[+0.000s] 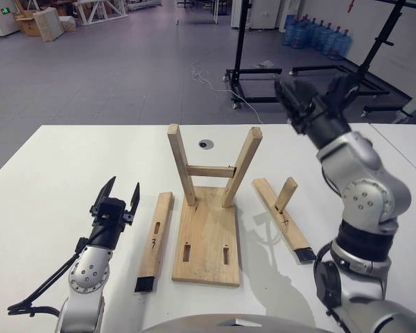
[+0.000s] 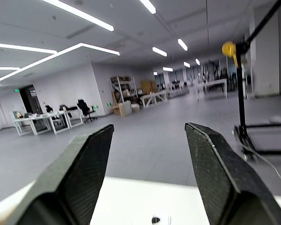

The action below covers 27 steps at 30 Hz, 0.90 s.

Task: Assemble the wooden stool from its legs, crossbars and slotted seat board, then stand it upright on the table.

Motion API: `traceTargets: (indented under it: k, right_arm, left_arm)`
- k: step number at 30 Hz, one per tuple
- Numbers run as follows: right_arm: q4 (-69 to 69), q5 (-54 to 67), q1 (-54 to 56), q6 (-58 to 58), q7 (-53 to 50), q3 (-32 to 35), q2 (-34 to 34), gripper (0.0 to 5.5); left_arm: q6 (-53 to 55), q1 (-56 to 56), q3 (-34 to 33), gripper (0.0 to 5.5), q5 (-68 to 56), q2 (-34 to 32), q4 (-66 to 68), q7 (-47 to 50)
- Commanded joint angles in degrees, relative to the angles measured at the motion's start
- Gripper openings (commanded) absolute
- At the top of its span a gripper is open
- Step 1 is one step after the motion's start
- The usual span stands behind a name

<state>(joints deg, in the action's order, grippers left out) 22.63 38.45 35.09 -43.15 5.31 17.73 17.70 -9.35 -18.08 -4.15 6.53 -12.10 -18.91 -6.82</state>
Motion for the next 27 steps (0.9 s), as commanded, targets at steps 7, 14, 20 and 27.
traceTargets:
  k: [7,14,20,27]
  right_arm:
    - [-5.8,-8.0,-22.0,3.3,9.1,3.6,11.2,2.82]
    - [-0.6,-6.9,-41.1,-1.5,16.6,6.5,15.5,3.31]
    - [6.9,-5.9,-53.1,-5.6,22.1,5.2,19.6,3.5]
    - [13.4,-7.2,-53.2,-14.0,17.6,-0.8,19.7,3.5]
  left_arm:
    - [-1.1,-7.8,1.8,2.89,1.3,4.0,-3.9,3.4]
    - [-0.4,-11.8,5.1,2.89,3.5,6.5,-5.5,4.8]
    - [-0.8,-13.6,5.8,2.89,3.6,6.9,-6.6,5.2]
    - [0.3,-14.2,6.0,2.89,2.6,6.2,-8.0,3.7]
